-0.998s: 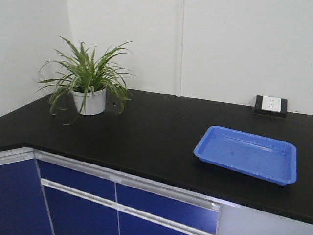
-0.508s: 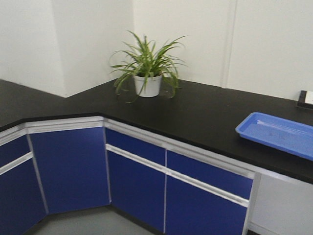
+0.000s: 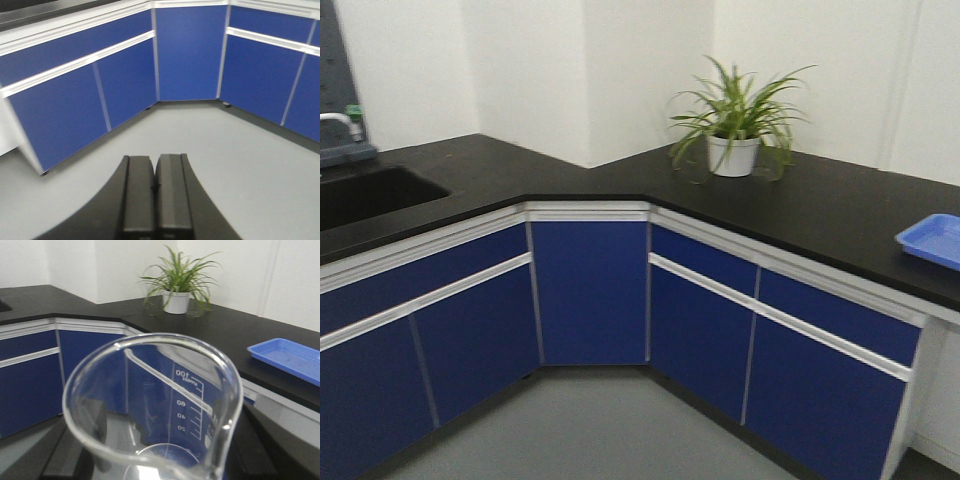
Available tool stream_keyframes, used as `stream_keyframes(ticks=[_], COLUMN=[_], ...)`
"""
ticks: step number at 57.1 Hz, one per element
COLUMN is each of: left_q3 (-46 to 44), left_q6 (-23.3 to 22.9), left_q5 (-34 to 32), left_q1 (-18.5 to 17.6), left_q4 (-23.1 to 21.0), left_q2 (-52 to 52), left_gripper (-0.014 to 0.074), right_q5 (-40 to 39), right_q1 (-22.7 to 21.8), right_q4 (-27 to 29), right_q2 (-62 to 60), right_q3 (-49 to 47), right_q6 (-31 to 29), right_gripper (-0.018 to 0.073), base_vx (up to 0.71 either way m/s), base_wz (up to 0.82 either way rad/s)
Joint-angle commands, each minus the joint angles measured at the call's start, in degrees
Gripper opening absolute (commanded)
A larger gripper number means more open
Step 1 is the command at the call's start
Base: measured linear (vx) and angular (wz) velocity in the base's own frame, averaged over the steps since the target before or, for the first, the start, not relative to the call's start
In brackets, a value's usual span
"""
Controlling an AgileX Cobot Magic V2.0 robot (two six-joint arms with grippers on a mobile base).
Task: Move beaker to silver tray on left bench
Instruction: 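Drive the base to the bench with the silver tray, holding the beaker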
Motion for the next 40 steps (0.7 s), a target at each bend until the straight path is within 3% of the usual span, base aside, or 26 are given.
stream_keyframes(ticks=[1, 40], left_q3=[1.59, 1.59], left_q6=[-0.23, -0.23], left_q5=[-4.48, -4.48], left_q1=[-0.36, -0.36], left_q4=[-0.09, -0.09], left_q2=[-0.9, -0.9], left_gripper=[0.0001, 0.0001], right_q5=[-3.1, -3.1], right_q1=[-0.22, -0.22], right_q4=[-2.12, -2.12], right_q2=[0.32, 0.32], right_q3=[-1.71, -1.71], right_q6=[-0.38, -0.38], right_gripper=[-0.0006, -0.0006], base_vx=[-0.31, -0.14], base_wz=[0.43, 0.46])
